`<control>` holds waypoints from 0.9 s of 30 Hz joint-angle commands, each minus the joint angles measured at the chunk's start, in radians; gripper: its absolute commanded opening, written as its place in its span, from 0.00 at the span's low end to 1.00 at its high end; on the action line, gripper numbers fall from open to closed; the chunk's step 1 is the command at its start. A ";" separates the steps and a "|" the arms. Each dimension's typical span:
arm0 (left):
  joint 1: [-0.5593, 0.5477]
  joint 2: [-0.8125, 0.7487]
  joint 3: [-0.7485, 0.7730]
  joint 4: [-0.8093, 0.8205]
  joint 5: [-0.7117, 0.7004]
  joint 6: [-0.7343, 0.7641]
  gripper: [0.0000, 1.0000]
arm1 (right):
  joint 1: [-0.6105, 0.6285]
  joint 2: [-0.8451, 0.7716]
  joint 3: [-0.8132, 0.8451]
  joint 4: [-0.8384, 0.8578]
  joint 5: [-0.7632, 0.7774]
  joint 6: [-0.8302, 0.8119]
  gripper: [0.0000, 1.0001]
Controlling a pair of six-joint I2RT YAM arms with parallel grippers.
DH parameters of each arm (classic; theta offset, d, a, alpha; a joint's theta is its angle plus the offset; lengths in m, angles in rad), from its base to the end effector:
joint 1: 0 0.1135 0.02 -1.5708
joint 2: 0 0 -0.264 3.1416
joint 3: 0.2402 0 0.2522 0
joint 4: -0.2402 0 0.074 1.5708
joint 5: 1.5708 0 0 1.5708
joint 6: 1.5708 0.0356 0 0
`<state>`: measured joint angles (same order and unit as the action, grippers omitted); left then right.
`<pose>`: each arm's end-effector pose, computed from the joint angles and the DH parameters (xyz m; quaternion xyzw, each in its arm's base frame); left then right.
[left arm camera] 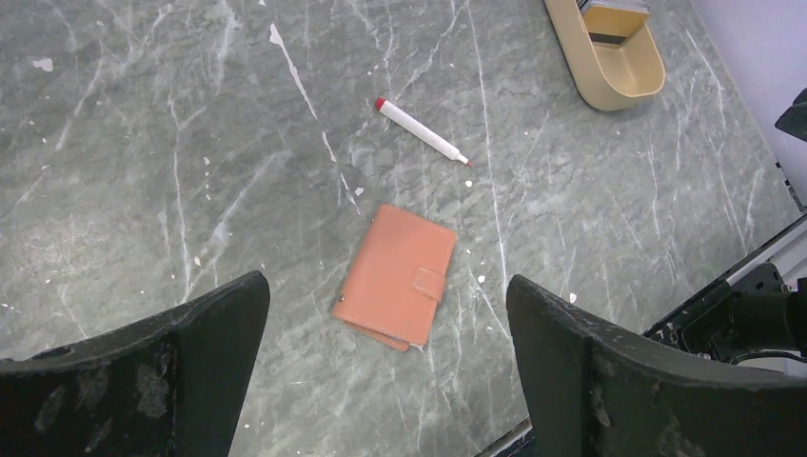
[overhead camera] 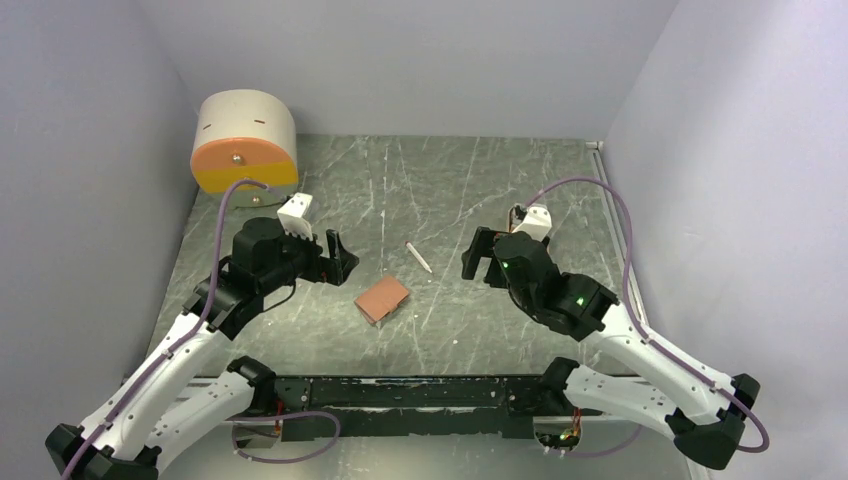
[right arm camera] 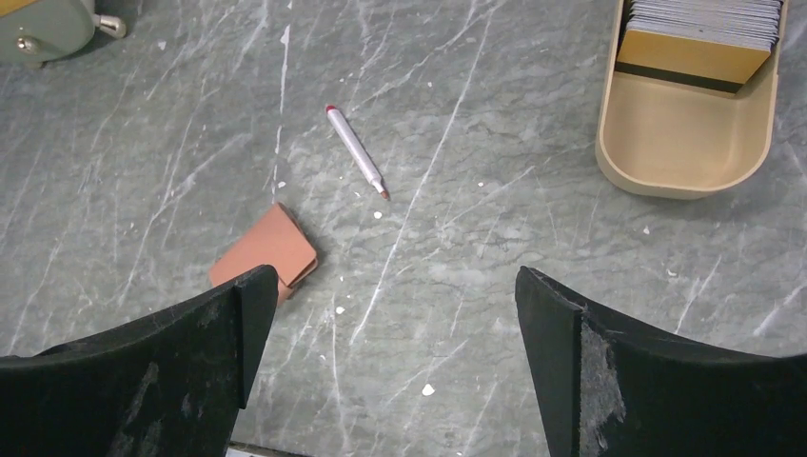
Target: Put the credit cards into the card holder
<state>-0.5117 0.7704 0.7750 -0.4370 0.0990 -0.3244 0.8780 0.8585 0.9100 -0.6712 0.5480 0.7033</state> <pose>0.1505 -0.0886 0.3126 0.1052 0.8351 -0.2566 0.4750 0.1254 0.1220 0.3252 0.0487 0.8634 0.1441 0.4810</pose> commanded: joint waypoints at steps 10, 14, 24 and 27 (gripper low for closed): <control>0.011 -0.002 -0.012 0.018 -0.005 -0.011 0.99 | -0.005 -0.014 0.003 0.009 0.011 0.034 1.00; 0.011 0.050 -0.019 -0.001 -0.048 -0.104 0.97 | -0.006 -0.002 -0.007 0.010 -0.010 0.048 1.00; 0.009 0.337 -0.074 0.109 0.153 -0.215 0.71 | -0.005 -0.013 -0.017 0.013 -0.026 0.039 1.00; 0.009 0.415 -0.099 0.173 0.170 -0.227 0.70 | -0.005 -0.026 -0.032 0.022 -0.042 0.040 1.00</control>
<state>-0.5110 1.1202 0.7036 -0.3737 0.1848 -0.5117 0.8780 0.8597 0.9016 -0.6659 0.5179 0.7368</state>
